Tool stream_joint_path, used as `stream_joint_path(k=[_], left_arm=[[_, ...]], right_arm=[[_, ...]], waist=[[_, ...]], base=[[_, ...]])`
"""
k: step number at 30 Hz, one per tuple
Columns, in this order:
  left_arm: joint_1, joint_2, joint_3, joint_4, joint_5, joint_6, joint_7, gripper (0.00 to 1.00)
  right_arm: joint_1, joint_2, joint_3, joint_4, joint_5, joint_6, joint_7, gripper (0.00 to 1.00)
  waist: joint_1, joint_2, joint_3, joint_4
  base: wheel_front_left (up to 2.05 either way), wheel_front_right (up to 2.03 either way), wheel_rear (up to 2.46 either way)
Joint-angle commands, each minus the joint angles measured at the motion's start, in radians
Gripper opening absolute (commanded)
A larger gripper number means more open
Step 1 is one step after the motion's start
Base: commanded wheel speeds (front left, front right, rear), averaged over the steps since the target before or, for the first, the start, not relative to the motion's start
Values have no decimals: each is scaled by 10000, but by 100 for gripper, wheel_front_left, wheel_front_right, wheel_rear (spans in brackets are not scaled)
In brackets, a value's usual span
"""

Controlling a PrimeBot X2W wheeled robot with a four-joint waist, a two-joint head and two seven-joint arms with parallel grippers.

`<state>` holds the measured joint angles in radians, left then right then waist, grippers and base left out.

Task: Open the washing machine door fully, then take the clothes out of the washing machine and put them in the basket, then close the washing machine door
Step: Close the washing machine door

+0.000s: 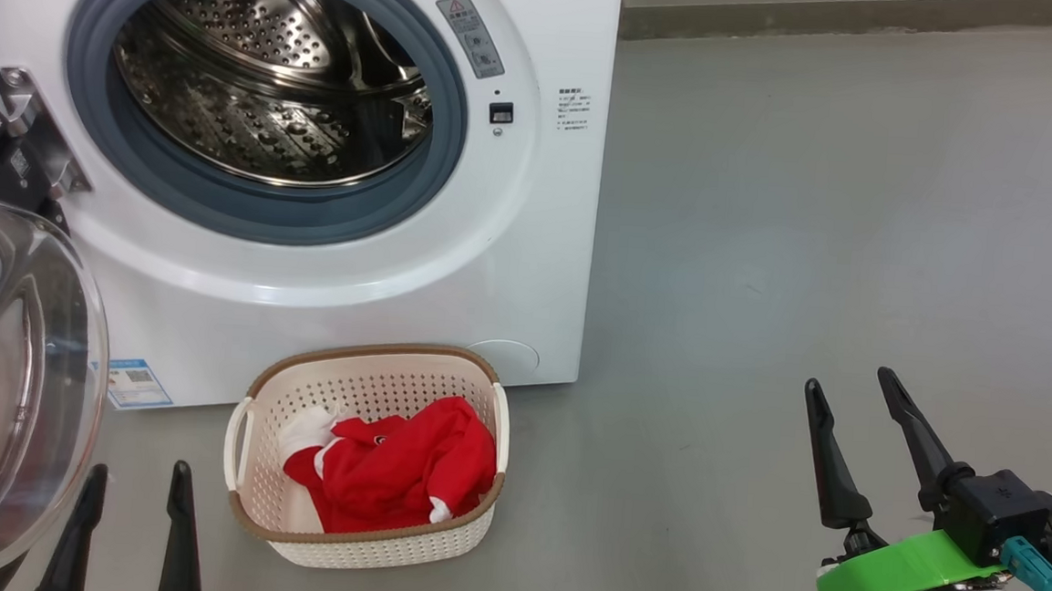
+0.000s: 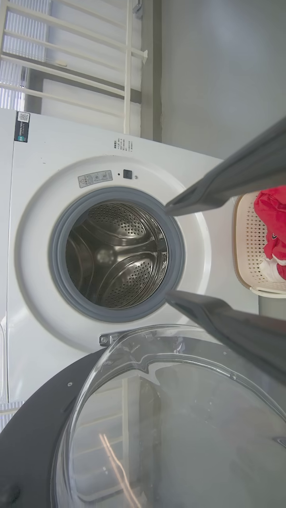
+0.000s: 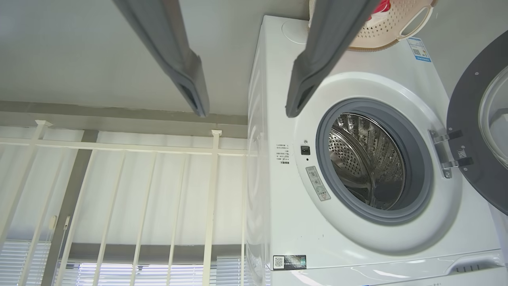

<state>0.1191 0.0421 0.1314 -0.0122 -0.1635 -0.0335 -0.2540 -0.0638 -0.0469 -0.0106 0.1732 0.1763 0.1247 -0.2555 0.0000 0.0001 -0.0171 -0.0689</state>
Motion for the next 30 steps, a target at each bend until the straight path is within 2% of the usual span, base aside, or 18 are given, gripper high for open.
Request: stream_joint_path(k=[1,12,30], left_arm=[[-194,141,342,-308,230,174,-78,100],[-34,139,286,-638,405,551,-78,100],[312,242,255,-1310,434,855,384,100]], right_arm=[[-113,-33,257,-255,41,60,-63,100],[-108,-33,460,-367,-38,60,-63,100],[-23,-33,1171,-823,167,60,-63,100]], waist=[[0,-1,-25,51],[0,-1,-129,864],[0,-1,-311,3144]], base=[[0,0,0],[0,0,0],[0,0,0]])
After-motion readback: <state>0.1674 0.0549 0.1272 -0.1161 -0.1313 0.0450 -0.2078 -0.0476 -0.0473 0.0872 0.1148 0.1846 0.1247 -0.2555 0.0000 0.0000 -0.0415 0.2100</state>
